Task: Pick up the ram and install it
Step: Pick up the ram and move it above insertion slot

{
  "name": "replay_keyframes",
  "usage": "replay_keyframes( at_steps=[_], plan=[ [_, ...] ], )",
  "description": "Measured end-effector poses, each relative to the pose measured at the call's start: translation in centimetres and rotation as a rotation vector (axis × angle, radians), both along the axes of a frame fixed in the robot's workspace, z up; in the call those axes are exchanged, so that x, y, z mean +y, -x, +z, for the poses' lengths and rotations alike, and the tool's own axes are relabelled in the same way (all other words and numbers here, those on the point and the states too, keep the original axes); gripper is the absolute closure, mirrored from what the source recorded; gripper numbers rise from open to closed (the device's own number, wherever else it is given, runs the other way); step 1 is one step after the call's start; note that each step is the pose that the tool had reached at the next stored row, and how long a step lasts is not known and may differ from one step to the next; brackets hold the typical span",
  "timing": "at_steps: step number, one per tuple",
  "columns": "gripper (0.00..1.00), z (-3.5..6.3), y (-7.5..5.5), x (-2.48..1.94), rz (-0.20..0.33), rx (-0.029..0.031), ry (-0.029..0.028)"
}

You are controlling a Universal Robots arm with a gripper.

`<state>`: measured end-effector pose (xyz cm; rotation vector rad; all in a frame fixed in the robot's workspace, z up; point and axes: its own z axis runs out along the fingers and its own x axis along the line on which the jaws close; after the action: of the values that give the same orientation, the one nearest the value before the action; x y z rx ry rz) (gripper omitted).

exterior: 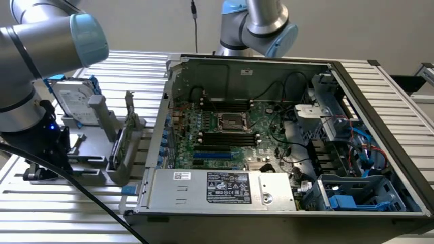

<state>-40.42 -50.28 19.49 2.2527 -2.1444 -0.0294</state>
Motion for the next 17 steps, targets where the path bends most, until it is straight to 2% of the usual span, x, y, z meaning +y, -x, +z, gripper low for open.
replay_keyframes(
  at_steps=[3, 4, 9, 12, 17],
  plan=[
    [0.81, -0.04, -0.1, 0.0, -0.01, 0.0002, -0.0062],
    [0.85, -0.05, -0.1, 0.0, -0.013, 0.0003, -0.0081],
    [0.85, -0.06, -0.2, 0.0, -0.027, 0.0001, -0.0195],
    [0.86, 0.06, -0.2, 0.0, -0.035, -0.0002, -0.0234],
    [0.86, 0.99, -0.2, 0.0, -0.047, 0.0011, -0.0269]
  ],
)
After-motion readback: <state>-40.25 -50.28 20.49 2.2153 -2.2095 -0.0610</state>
